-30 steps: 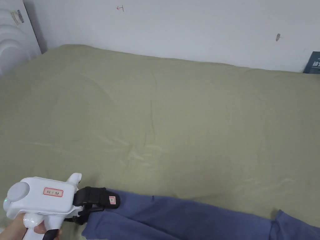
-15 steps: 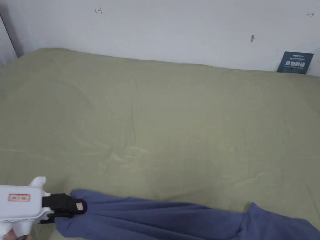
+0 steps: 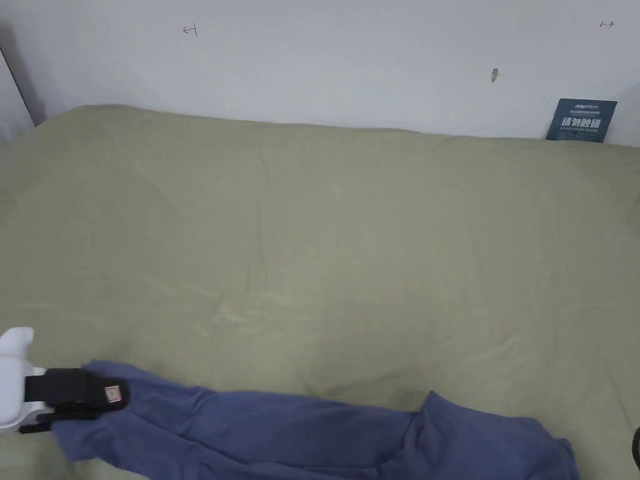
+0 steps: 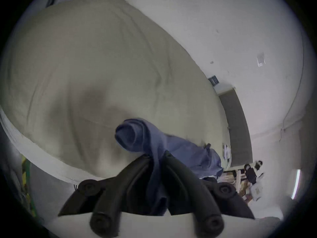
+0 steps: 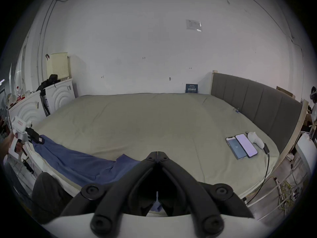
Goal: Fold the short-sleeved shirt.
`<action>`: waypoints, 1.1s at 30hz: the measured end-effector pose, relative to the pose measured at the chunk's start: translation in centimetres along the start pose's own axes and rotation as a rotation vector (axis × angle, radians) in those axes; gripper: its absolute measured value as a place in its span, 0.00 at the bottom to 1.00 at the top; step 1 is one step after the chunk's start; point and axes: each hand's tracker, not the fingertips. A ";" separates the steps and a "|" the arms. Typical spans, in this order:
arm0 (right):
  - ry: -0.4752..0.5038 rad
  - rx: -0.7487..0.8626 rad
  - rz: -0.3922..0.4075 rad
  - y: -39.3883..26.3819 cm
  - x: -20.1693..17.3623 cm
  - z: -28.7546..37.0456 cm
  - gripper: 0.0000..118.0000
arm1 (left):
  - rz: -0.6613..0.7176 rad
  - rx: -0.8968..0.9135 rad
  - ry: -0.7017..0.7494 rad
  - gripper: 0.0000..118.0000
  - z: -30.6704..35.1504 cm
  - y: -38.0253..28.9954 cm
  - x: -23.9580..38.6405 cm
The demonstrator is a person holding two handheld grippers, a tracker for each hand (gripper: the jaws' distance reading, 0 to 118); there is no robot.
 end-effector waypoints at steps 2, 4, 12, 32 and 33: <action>-0.029 0.041 0.023 1.2 3.4 -5.1 0.00 | -0.056 -0.024 -0.018 0.07 -1.0 -0.6 3.6; -0.060 0.082 0.033 1.5 3.8 -5.5 0.00 | -0.122 -0.045 -0.023 0.07 -2.5 -1.4 6.8; -0.081 0.135 0.031 3.7 3.1 -3.2 0.00 | -0.312 -0.160 0.010 0.07 -12.5 -4.4 15.2; -0.085 0.051 -0.039 2.2 4.1 -4.1 0.00 | -0.255 -0.117 -0.048 0.04 -14.2 -4.5 14.4; -0.080 0.048 -0.040 2.2 4.0 -4.2 0.00 | -0.231 -0.071 -0.043 0.00 -13.9 -4.2 13.7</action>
